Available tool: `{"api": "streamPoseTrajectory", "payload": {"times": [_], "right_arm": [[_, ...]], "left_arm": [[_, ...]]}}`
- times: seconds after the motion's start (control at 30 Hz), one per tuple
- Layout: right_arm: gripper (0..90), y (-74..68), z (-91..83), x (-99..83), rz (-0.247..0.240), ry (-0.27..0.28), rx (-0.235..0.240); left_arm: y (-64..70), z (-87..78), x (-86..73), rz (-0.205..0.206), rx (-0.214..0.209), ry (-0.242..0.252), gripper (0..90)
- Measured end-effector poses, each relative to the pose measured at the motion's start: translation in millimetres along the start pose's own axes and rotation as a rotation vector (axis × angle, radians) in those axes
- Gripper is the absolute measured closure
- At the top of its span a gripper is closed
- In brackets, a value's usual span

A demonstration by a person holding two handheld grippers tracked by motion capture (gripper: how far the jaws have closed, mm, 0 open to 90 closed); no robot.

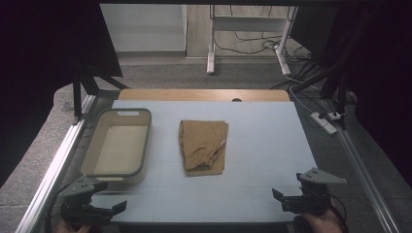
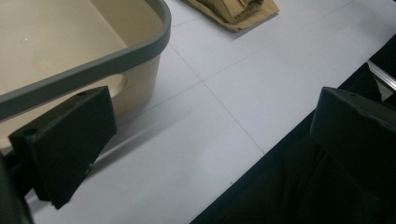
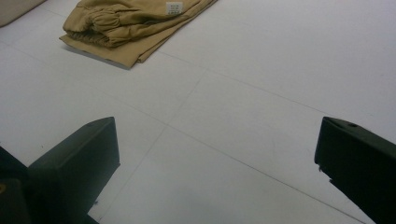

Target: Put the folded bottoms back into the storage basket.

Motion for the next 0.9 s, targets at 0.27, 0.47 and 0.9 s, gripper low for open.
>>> {"api": "streamPoseTrajectory", "payload": {"times": [0.27, 0.47, 0.9], "right_arm": [[0.4, -0.3, 0.5, -0.7, -0.008, -0.011, -0.002], [0.5, -0.2, 0.5, -0.9, -0.006, -0.013, -0.001], [0.5, -1.1, 1.9, -1.2, -0.011, -0.019, 0.002]], "left_arm": [[0.4, 0.0, 2.7, 0.000, 0.009, 0.008, 0.0], [1.8, -0.3, 5.6, 0.007, 0.015, 0.015, 0.0], [19.3, 4.0, 16.0, 0.040, -0.040, 0.017, 0.0]]}}
Point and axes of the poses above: each handheld gripper's, and its own axes: z roughly forward along the jaws, x roughly out of its top, y roughly to its right, the point moved 10 cm from there along z, roughly forward along the jaws, and after that the axes turned 14 degrees about x, right-handed, at the moved point
